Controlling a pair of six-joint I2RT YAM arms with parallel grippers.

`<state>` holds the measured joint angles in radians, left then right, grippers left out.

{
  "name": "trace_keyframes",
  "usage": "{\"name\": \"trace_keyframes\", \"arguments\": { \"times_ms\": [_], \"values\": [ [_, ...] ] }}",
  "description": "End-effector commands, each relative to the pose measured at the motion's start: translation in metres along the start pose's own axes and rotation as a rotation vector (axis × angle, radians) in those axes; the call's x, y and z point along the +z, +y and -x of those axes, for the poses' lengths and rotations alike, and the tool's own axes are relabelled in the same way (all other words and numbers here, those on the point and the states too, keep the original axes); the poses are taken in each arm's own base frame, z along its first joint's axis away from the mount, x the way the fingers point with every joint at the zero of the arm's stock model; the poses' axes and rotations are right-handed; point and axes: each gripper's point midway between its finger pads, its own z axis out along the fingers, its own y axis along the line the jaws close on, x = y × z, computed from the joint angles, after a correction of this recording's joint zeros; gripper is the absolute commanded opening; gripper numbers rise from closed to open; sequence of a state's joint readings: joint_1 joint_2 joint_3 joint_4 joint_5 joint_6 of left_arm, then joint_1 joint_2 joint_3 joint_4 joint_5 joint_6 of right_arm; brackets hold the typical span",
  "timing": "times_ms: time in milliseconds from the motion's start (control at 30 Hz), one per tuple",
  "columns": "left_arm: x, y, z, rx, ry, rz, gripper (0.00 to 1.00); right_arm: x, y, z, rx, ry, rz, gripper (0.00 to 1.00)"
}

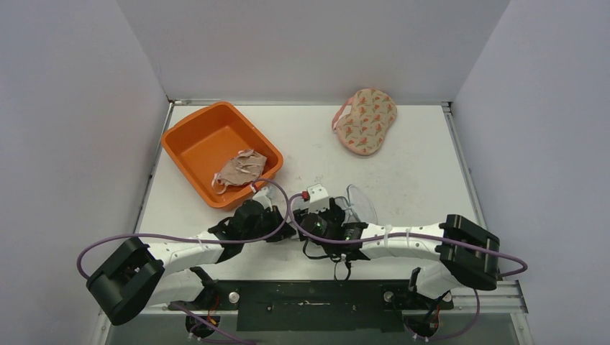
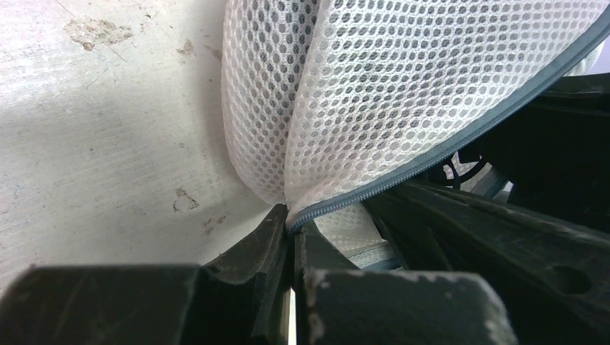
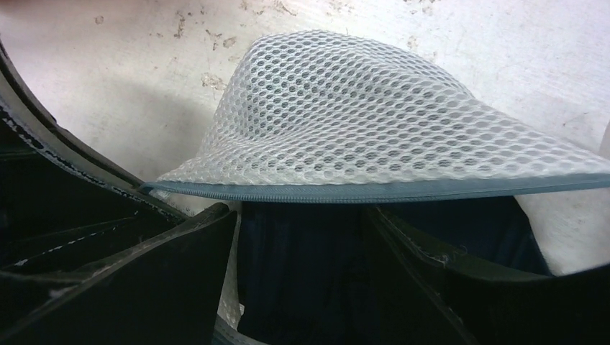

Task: Unzip the laundry bag and remove the bra
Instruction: Pick up the bra from the laundry bag.

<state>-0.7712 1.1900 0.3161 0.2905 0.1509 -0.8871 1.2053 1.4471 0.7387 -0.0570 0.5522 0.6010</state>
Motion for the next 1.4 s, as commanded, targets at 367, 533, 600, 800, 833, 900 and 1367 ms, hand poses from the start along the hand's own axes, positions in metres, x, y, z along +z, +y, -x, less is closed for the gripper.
{"name": "trace_keyframes", "arguments": {
  "times_ms": [367,533,600,800,833,900,1367],
  "values": [
    [-0.003,0.015,-0.004,0.002,-0.008,0.054,0.0,-0.006,-0.014,0.01,0.067,-0.054,-0.057,0.67],
    [-0.002,0.021,-0.008,0.002,0.002,0.074,0.0,-0.003,-0.019,0.002,0.042,-0.016,-0.07,0.66],
    [-0.001,0.021,-0.008,0.001,0.003,0.073,0.0,0.0,-0.014,-0.003,0.033,0.0,-0.048,0.66],
    [0.0,0.018,-0.008,0.0,0.009,0.063,0.0,0.005,0.007,-0.012,-0.001,0.036,0.016,0.69],
    [0.0,0.017,-0.008,0.0,0.011,0.061,0.0,0.007,0.009,-0.013,-0.009,0.042,0.018,0.7],
    [0.0,0.016,-0.007,0.002,0.012,0.056,0.0,0.009,0.01,-0.018,-0.018,0.057,0.012,0.7],
    [-0.004,0.009,-0.005,-0.001,0.003,0.034,0.0,0.014,-0.009,-0.026,-0.036,0.094,-0.094,0.24]
  ]
}}
